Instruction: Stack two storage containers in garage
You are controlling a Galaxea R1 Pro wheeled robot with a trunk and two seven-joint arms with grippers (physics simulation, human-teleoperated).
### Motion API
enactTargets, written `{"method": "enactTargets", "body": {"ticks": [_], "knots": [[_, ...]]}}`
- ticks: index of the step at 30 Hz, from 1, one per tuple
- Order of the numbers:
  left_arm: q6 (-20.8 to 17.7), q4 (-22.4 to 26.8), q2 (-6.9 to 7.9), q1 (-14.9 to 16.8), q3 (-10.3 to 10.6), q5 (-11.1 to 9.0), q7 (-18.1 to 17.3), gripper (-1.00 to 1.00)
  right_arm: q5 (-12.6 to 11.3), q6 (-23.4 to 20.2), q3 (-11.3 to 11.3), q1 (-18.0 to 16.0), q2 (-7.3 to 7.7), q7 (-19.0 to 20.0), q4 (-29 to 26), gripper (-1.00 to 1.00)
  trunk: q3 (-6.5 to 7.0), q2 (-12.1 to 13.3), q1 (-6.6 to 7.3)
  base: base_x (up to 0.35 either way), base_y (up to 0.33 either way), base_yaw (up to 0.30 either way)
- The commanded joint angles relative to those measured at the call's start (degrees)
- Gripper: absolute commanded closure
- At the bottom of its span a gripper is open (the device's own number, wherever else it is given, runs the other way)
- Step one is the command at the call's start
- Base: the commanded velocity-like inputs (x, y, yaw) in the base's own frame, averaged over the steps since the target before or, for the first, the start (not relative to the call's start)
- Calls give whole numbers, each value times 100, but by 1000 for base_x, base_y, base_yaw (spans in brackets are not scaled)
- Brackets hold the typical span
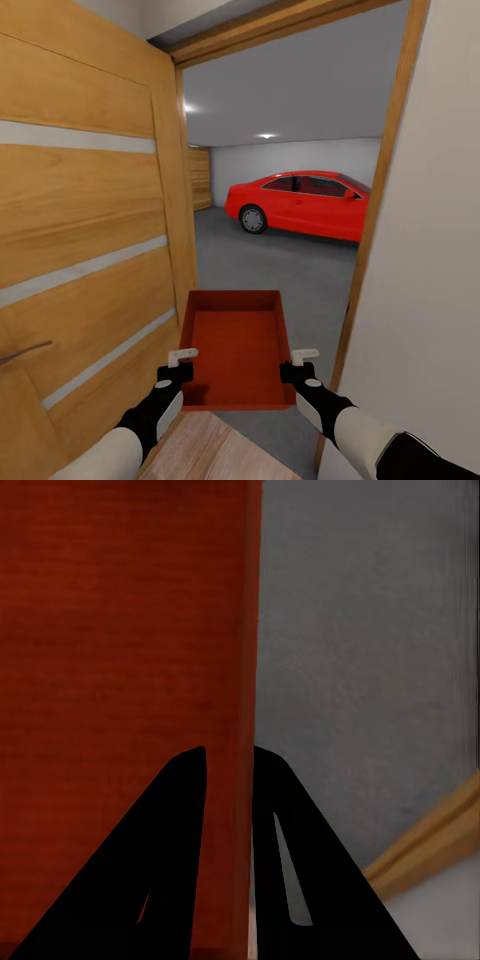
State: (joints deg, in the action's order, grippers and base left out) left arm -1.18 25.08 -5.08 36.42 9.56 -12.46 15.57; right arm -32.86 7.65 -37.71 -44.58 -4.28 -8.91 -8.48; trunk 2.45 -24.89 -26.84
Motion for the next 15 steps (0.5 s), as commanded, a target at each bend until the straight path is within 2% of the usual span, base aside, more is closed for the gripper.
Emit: {"method": "enactTargets", "body": {"ticks": [1, 15], "knots": [[56, 23, -2, -3, 20, 68, 192, 100, -135, 43, 318, -7, -90, -67, 30, 100, -2, -4, -4, 237, 240, -243], [56, 23, -2, -3, 20, 68, 192, 100, -134, 43, 317, -7, -90, -67, 30, 100, -2, -4, -4, 237, 240, -243]]}}
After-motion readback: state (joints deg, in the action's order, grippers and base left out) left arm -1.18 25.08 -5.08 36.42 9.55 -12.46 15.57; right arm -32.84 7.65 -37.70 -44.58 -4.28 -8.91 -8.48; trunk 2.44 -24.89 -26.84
